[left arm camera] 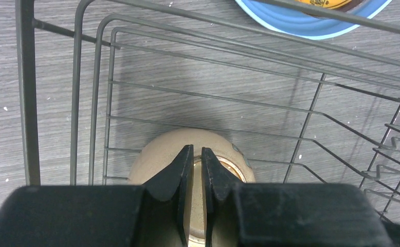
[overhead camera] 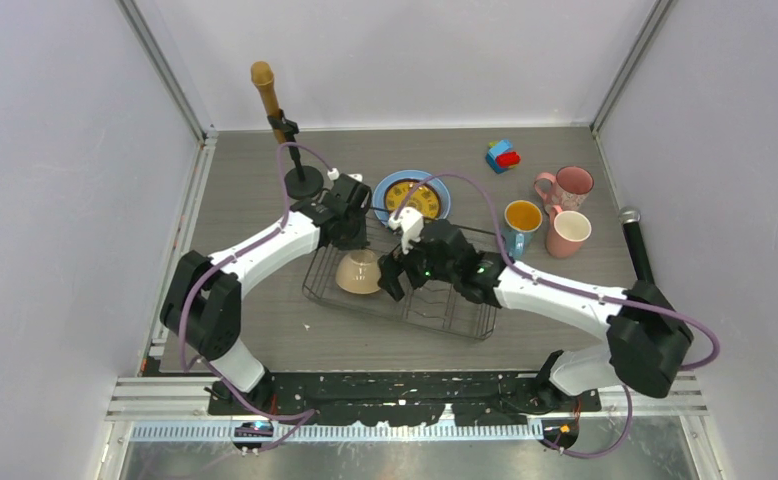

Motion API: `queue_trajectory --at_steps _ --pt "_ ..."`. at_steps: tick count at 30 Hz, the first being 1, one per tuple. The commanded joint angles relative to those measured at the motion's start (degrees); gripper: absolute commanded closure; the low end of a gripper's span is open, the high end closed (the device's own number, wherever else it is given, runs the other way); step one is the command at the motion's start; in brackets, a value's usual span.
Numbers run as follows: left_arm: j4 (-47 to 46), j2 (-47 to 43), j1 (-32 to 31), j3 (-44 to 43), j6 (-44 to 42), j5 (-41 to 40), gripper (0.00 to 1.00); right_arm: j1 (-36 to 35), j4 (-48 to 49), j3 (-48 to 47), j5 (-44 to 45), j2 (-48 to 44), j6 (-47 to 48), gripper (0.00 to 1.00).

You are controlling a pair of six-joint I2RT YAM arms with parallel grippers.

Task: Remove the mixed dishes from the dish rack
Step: Adjust the bowl in the dish rack.

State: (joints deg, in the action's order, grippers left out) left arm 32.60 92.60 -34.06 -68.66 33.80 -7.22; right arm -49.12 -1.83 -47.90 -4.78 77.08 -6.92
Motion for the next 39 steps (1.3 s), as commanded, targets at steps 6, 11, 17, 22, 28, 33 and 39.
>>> queue_trajectory --at_steps 6,11,17,22,28,33,39 --pt "0.59 3.36 1.23 -0.75 -1.56 0.85 0.87 -6.42 9.23 -3.60 0.28 5.09 26.24 0.00" --pt "-0.43 3.05 1.46 -0.18 -1.54 1.67 0.87 -5.73 5.31 -5.56 0.02 5.67 34.02 0.00" --pt "-0.55 3.75 1.78 -0.24 -1.69 1.84 0.87 -2.89 1.83 -6.03 -9.26 4.97 39.20 0.00" --pt "-0.69 4.77 1.92 -0.24 -1.55 2.29 0.87 -2.82 0.73 -6.70 -15.01 6.61 41.64 0.00" --pt "-0.70 5.43 1.98 -0.33 -1.34 2.43 0.88 -2.82 1.38 -8.50 -13.27 9.09 42.63 0.00" --pt "-0.83 5.95 2.07 -0.35 -1.09 2.81 0.88 -2.83 2.61 -8.98 -12.49 11.21 41.66 0.00" --pt "-0.79 6.56 2.20 -0.41 -1.07 2.91 0.88 -2.82 8.31 -6.96 -9.20 10.60 42.13 0.00"
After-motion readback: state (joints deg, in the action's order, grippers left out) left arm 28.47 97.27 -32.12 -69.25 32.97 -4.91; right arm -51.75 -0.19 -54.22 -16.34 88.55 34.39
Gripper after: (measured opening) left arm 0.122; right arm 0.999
